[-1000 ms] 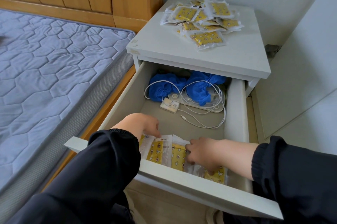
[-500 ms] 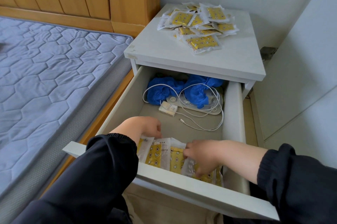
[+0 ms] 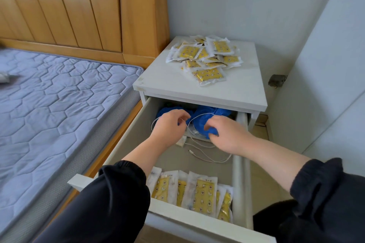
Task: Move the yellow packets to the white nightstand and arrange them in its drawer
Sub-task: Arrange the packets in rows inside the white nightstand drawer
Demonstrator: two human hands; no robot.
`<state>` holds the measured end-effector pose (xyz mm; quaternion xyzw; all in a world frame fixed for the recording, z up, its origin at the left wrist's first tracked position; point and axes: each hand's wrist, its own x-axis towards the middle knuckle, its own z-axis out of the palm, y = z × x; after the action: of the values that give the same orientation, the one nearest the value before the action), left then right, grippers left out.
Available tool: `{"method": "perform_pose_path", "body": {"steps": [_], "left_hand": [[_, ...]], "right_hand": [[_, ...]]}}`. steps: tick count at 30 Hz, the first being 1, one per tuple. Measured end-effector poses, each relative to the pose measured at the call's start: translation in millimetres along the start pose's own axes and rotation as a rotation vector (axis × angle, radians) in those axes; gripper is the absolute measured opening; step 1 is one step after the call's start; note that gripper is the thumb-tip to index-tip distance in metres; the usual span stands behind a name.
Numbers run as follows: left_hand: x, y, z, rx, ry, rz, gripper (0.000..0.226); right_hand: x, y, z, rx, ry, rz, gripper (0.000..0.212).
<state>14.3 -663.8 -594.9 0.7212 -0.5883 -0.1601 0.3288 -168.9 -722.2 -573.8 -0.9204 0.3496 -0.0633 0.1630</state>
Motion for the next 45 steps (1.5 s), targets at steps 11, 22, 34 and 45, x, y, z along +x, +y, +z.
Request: {"method": "perform_pose_path", "body": {"steps": [11, 22, 34, 45], "left_hand": [[65.3, 48.5, -25.6, 0.053, 0.161, 0.089, 0.037], [131.2, 26.7, -17.8, -0.029, -0.045, -0.176, 0.062], [160.8, 19.5, 0.5, 0.406, -0.043, -0.131, 0.085], [156.3, 20.5, -3.3, 0.106, 0.176, -0.175, 0.074]], "right_hand": [[52.8, 38.7, -55.6, 0.264, 0.296, 0.237, 0.048], [120.3, 78.0, -52.8, 0.349, 0.376, 0.282, 0.081], [153.3, 85.1, -54.1, -0.041, 0.338, 0.162, 0.060], [152.5, 89.4, -50.1, -0.022, 0.518, 0.044, 0.041]]}}
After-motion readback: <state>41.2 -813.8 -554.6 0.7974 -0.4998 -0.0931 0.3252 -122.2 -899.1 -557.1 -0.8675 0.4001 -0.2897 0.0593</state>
